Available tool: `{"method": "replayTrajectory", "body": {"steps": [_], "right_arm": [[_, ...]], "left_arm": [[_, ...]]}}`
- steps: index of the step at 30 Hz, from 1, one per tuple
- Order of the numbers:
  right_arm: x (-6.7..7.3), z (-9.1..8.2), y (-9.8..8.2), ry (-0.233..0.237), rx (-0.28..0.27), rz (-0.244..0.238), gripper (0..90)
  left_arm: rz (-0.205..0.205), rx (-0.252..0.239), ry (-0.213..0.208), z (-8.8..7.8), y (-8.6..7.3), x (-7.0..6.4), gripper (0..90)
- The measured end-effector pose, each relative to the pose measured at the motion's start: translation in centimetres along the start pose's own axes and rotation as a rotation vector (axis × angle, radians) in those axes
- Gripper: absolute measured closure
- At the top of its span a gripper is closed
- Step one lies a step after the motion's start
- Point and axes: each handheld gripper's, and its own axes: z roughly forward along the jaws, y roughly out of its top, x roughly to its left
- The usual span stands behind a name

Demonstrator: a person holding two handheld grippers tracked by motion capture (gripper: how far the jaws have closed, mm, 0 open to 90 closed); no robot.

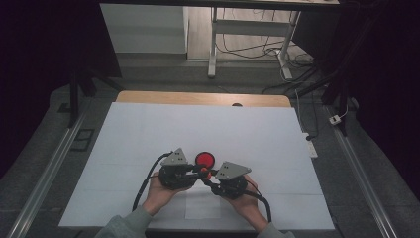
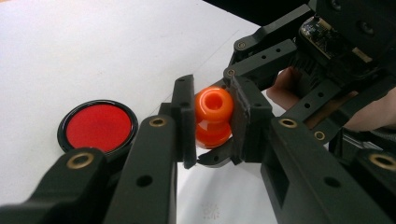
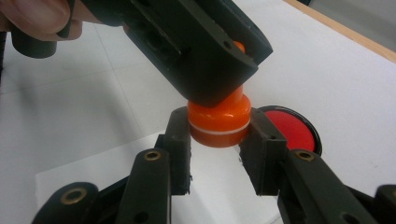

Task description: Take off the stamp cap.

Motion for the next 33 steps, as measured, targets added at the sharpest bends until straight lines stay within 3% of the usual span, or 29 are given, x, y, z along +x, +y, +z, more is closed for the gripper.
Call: {"method": "replayTrajectory", "body": {"steps": [33], "right_arm": [[0.19,-0.15,-0.43,-0.004,-0.023,0.003,64.7]], "left_arm": [[-0.012,-0.011,0.005,-0.04,-0.19,-0.26,72.7]]}}
